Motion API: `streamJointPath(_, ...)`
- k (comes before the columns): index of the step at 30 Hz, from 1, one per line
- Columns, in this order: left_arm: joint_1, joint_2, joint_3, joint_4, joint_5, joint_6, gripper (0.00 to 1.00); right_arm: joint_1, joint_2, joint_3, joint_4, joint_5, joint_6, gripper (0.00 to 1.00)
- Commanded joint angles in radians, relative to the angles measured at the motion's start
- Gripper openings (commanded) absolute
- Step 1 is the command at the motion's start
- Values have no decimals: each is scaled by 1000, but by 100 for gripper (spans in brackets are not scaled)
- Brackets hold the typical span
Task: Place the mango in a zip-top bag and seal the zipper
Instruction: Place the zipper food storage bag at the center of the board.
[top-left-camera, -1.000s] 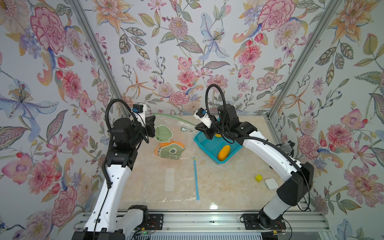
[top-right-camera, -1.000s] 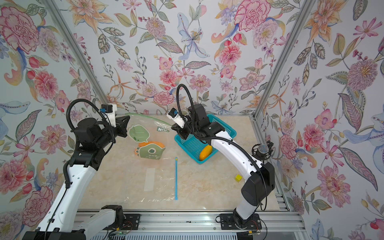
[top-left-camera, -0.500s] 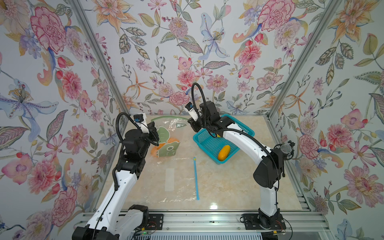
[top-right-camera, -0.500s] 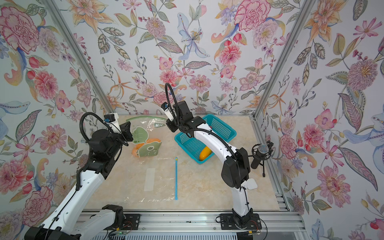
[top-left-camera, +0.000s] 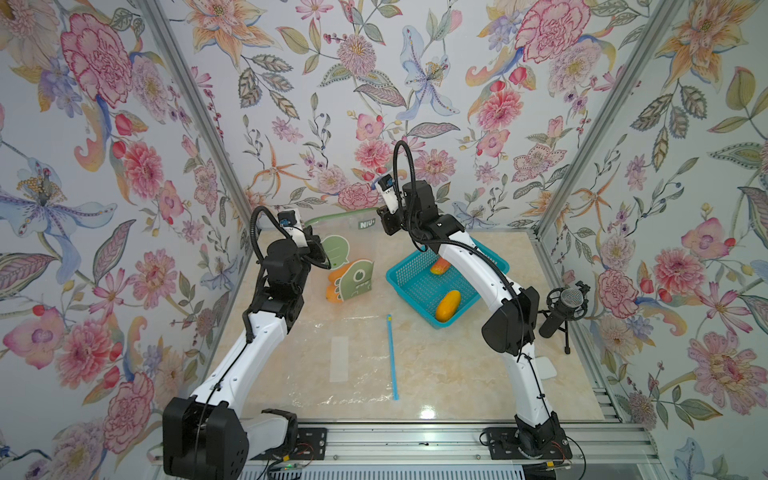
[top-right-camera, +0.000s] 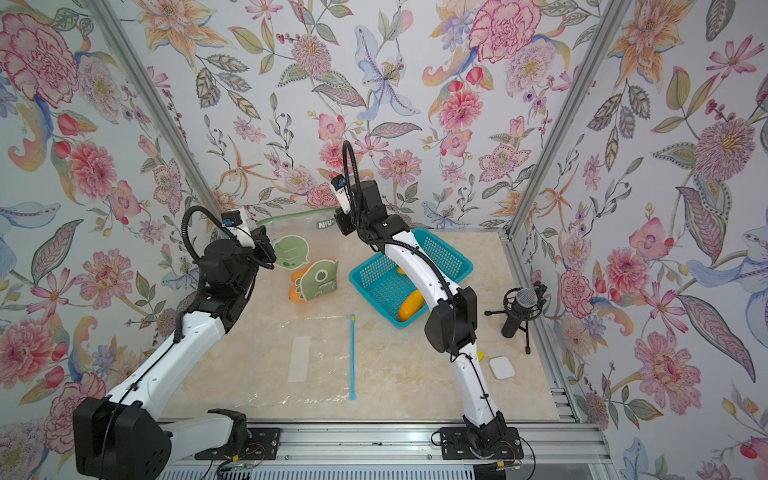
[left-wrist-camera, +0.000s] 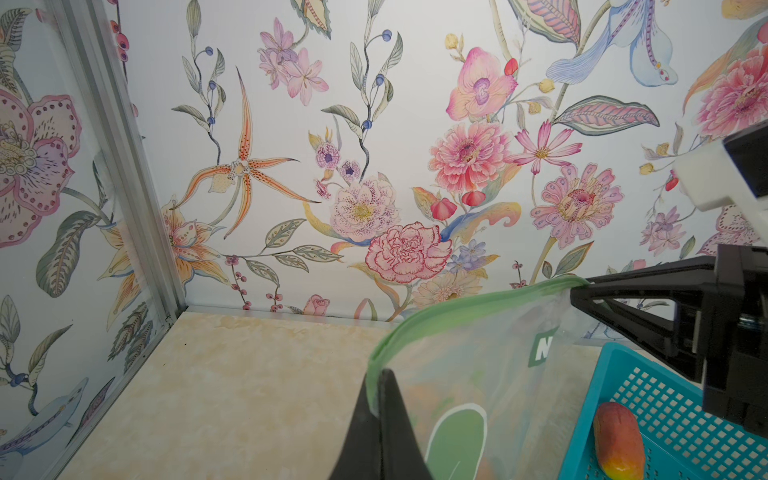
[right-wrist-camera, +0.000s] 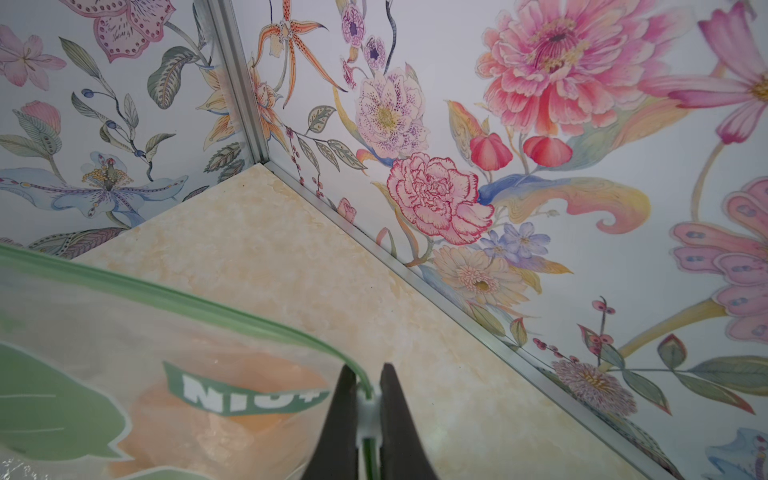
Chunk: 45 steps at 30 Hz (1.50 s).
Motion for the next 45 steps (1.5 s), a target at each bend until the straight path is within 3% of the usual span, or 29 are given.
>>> streamJointPath(1,4,33,23,93,-77,2,0,-34,73,86,10,79,26,0)
streamJointPath(8,2,67,6,145,-37,-122,0,-74,157,258,41,158,23,0)
streamJointPath(13,-5,31,-79,204,-43,-244,0,-91,152,263,114,167,2,0)
streamJointPath(19,-8,38,-180,245,-98,-303,0,-76,185,223,142,141,-44,6)
streamJointPath(22,-9,58,-209,249,-135,-315,0,-64,178,157,141,154,-50,26)
streamJointPath(24,-8,69,-211,239,-159,-315,0,-60,156,106,141,156,-47,48)
streamJointPath(26,-7,73,-202,215,-210,-323,1,-59,128,57,139,143,-44,63)
streamJointPath(29,-5,70,-191,207,-254,-320,6,-57,76,-4,132,119,-41,76)
streamJointPath(32,-5,70,-166,179,-262,-324,6,-49,11,-80,131,110,-35,81)
streamJointPath(35,-5,70,-165,182,-233,-336,24,-40,-59,-162,130,102,-9,86)
streamJointPath(38,-6,70,-167,191,-186,-345,30,-33,-135,-245,130,87,23,88)
streamJointPath(45,-10,23,-172,174,-126,-332,54,13,-349,-492,129,168,110,88)
